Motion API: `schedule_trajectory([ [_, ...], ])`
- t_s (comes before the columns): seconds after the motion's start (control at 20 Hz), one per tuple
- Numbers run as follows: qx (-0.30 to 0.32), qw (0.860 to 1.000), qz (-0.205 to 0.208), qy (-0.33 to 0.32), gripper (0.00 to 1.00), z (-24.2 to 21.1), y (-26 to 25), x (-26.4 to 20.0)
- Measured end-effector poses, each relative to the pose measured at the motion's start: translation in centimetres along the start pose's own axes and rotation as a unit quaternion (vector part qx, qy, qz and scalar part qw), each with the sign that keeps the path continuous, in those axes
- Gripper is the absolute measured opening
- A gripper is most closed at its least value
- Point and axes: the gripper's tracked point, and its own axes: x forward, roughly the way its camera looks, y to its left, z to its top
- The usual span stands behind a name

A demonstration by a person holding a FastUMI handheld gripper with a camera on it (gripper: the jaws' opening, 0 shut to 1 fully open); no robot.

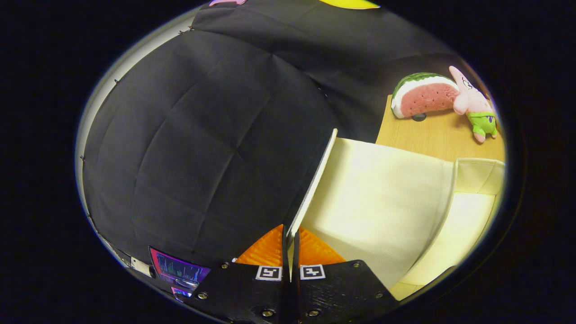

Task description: Open the storage box then place both shoes into the box .Put the left shoe in first, then the right shoe, with the right side of both shoes facing outward in a uniform manner.

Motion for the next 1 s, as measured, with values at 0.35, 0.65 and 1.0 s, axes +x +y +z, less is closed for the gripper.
schedule_trajectory([
  [0.35, -0.040, 0.997, -0.051, 0.044, 0.07, -3.9, -2.9, 3.6],
  [0.65, -0.102, 0.993, -0.046, 0.021, 0.34, -2.7, -0.8, 2.0],
  [1.0, -0.126, 0.988, -0.077, -0.036, 0.39, -1.0, -3.7, -6.9],
])
